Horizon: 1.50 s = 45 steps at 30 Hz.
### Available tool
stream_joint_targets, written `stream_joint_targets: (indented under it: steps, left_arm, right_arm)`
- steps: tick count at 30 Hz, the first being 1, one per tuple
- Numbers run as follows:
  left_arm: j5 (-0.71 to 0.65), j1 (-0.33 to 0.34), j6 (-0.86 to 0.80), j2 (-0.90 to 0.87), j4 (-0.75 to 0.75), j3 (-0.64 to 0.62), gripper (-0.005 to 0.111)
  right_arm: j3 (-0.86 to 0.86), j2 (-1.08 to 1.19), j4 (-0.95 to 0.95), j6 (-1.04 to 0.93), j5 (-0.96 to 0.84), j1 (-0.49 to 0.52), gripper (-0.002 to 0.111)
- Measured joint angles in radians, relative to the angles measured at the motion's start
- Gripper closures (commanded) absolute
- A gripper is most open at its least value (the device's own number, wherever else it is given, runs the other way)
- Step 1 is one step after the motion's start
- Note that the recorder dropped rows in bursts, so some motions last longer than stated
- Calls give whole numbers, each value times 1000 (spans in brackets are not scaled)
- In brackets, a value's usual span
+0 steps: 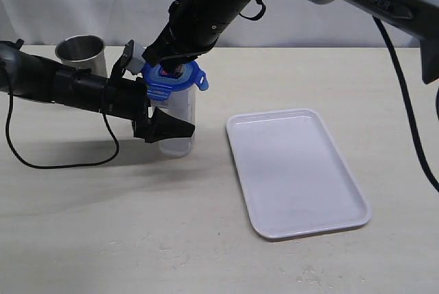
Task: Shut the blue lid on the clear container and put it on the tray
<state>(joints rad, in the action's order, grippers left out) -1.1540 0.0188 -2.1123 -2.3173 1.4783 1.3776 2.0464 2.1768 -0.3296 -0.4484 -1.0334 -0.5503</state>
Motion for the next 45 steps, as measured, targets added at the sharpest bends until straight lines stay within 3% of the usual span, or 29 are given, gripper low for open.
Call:
stream_joint_targets:
  steps: [27, 29, 35, 36, 42, 45]
  left_arm:
    - [-32, 0, 0, 0, 35, 0, 17]
    - [-33, 0, 0, 0, 38, 0, 29]
    - [-25, 0, 0, 0, 17, 2, 99]
    - [-25, 0, 0, 0, 10, 2, 107]
    - [-24, 0, 0, 2, -6, 2, 107]
    - [-22, 0, 0, 2, -7, 2, 107]
  right_arm:
    - [0, 0, 0, 0, 0, 0, 104]
    - [0, 0, 0, 0, 0, 0, 104]
    - [1, 0, -4, 0, -5, 0, 104]
    - [1, 0, -4, 0, -8, 0, 104]
    - [1, 0, -8, -4, -17, 0, 104]
    - [1, -2, -4, -7, -19, 0, 97]
